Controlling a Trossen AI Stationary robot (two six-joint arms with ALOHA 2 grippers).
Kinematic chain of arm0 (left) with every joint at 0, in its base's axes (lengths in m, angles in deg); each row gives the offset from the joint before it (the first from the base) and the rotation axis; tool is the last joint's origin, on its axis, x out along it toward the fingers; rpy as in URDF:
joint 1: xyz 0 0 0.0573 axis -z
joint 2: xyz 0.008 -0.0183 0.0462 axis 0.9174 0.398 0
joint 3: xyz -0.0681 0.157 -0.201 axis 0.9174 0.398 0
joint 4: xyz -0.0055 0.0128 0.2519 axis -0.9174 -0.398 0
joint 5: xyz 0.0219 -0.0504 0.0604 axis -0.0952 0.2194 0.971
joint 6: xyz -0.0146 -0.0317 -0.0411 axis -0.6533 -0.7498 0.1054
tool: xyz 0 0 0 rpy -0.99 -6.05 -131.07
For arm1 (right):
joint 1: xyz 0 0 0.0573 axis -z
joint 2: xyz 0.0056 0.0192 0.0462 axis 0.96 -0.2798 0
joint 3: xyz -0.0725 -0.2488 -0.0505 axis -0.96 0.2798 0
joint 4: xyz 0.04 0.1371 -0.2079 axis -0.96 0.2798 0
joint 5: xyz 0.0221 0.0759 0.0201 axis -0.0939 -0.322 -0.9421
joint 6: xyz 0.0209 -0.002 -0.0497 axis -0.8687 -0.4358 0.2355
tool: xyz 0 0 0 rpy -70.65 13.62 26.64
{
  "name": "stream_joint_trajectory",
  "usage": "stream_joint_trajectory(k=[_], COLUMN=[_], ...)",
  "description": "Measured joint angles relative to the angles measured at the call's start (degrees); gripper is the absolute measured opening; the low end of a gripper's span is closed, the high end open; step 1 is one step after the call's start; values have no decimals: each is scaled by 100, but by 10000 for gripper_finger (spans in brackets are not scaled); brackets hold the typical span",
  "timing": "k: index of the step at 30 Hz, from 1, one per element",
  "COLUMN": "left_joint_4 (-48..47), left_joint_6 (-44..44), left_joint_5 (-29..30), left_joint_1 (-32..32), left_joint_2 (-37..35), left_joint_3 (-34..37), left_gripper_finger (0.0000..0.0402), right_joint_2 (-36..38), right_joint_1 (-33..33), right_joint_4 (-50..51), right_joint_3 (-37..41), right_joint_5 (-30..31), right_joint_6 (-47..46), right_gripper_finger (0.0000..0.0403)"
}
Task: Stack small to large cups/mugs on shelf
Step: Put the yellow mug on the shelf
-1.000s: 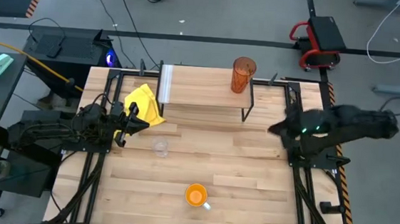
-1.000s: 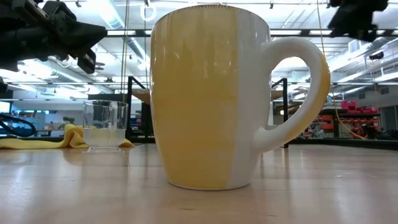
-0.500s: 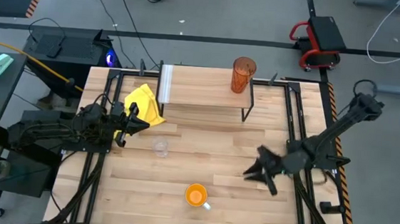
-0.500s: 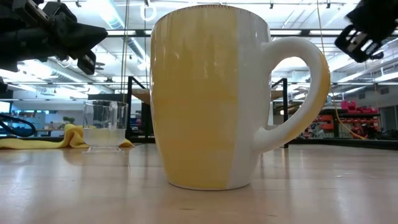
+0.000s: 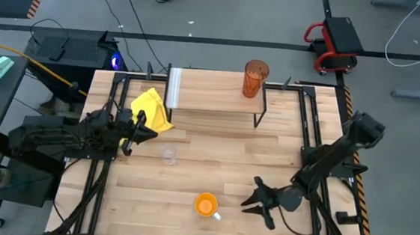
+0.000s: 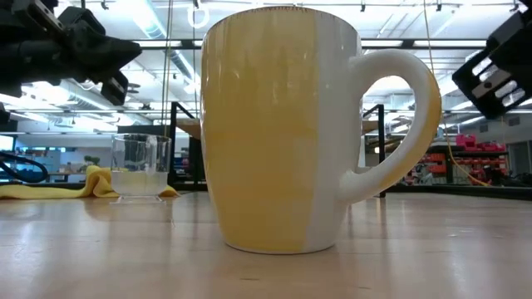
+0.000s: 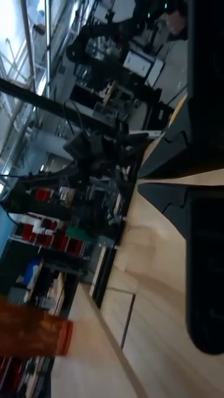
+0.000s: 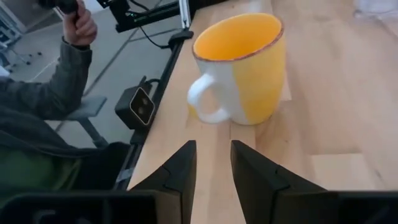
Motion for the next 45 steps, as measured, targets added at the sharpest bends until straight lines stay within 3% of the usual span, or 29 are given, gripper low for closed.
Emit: stream_joint_trajectory(k=[5, 10, 17, 25, 33, 45], left_joint_4=[-9, 27, 614, 1823, 2528, 2825], left_joint_6=[0, 123, 485, 703, 103, 1172], left_joint_5=[0, 46, 900, 1397, 2737, 3047], left_joint_1=[402, 1066, 2173, 3117, 4036, 4823], left_joint_2=[2, 60, 644, 1883, 3535, 6216], left_joint_3=[0, 0, 0, 1, -37, -1826], left_gripper_finger=[35, 33, 25, 36, 28, 36], right_joint_2=[-603, -1082, -1400, -1451, -1903, -1979], right_joint_1=[57, 132, 134, 132, 253, 305], right_joint_4=[-709, -769, -562, -537, -532, -529], right_joint_3=[-7, -285, -767, -822, -1093, -1237], right_joint_5=[2, -17, -111, -107, -109, -203], right_joint_6=[39, 88, 583, 467, 485, 679], right_gripper_finger=[107, 107, 107, 107, 107, 107])
